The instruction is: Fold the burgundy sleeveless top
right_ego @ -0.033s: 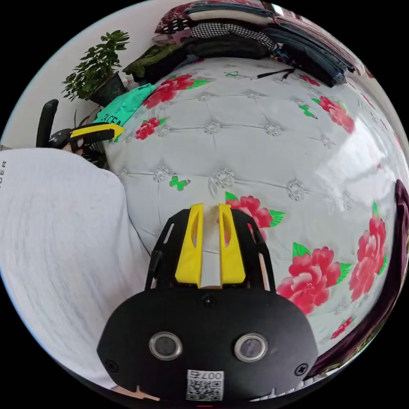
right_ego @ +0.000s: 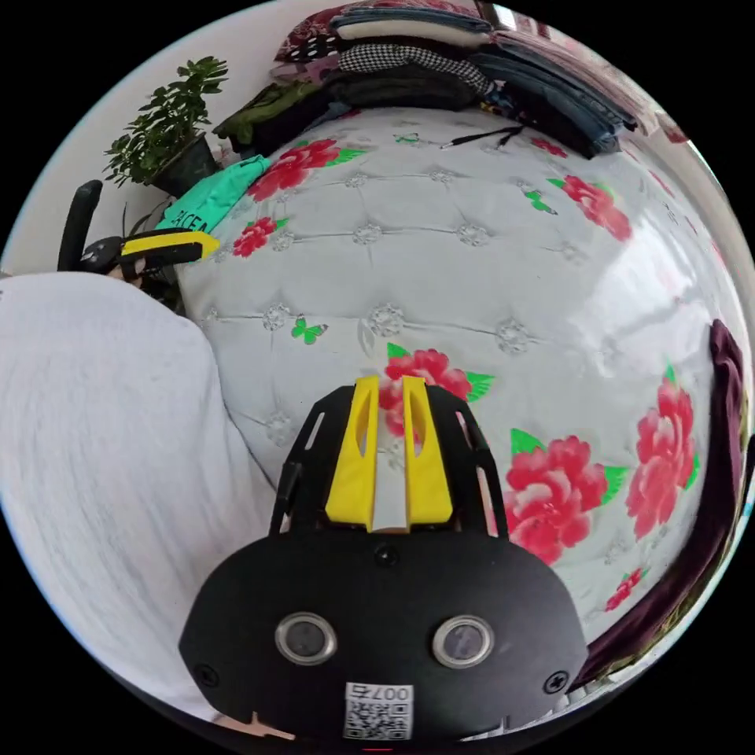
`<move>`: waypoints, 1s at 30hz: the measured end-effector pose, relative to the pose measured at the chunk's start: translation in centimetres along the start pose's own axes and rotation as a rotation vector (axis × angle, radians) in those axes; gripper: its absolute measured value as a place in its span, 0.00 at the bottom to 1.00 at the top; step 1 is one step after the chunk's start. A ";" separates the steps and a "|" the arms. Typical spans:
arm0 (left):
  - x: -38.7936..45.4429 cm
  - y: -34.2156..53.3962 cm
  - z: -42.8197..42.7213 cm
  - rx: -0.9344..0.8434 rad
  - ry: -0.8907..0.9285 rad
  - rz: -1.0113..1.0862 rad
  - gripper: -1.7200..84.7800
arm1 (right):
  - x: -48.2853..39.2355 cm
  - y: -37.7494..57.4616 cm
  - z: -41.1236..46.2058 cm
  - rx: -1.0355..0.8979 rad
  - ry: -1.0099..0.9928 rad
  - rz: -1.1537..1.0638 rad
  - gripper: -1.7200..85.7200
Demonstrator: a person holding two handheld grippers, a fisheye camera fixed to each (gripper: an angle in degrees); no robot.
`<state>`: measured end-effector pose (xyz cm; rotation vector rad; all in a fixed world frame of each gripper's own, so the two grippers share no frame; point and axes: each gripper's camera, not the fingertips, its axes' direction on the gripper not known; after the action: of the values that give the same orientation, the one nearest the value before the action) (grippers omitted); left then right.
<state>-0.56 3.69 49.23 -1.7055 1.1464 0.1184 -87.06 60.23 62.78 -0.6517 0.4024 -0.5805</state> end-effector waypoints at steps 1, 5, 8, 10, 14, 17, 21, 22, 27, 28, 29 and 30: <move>1.7 -0.7 0.9 -0.023 -0.017 0.029 0.01 | 1.0 1.7 -0.8 0.037 0.042 0.020 0.09; 5.7 -1.8 4.4 -0.145 -0.060 0.067 0.01 | 13.0 17.1 -5.3 0.132 0.272 0.405 0.11; 8.1 -1.7 5.6 -0.132 -0.148 0.072 0.01 | 22.3 31.5 -8.2 0.141 0.431 0.741 0.12; 9.5 -1.5 6.3 -0.113 -0.204 0.085 0.01 | 26.9 40.2 -10.5 0.168 0.544 0.937 0.13; 10.2 -1.5 7.2 -0.121 -0.216 0.049 0.01 | 36.0 56.0 -13.5 0.225 0.611 1.295 0.13; 9.7 -1.9 7.8 -0.151 -0.170 -0.090 0.01 | 42.2 60.8 -11.9 0.225 0.528 1.359 0.12; 8.5 -1.4 8.5 -0.170 -0.108 -0.204 0.01 | 50.1 61.1 -7.8 0.222 0.384 1.366 0.07; 8.2 -1.1 8.6 -0.166 -0.084 -0.217 0.01 | 51.1 60.8 -7.7 0.214 0.374 1.372 0.06; 7.2 0.9 7.4 -0.029 0.142 -0.253 0.07 | 56.7 52.0 -10.2 0.468 0.307 1.151 0.03; 7.5 1.2 6.9 0.022 0.200 -0.228 0.09 | 57.1 50.2 -10.7 0.517 0.276 1.095 0.02; 7.6 1.4 6.6 0.045 0.225 -0.213 0.09 | 57.8 46.0 -11.5 0.601 0.214 0.975 0.02; 8.0 1.5 6.1 0.089 0.276 -0.171 0.10 | 58.4 40.9 -11.7 0.638 0.145 0.853 0.02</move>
<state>5.22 3.38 40.86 -1.7683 1.1800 -0.2783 -32.92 45.52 17.25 0.1994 0.5479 0.0807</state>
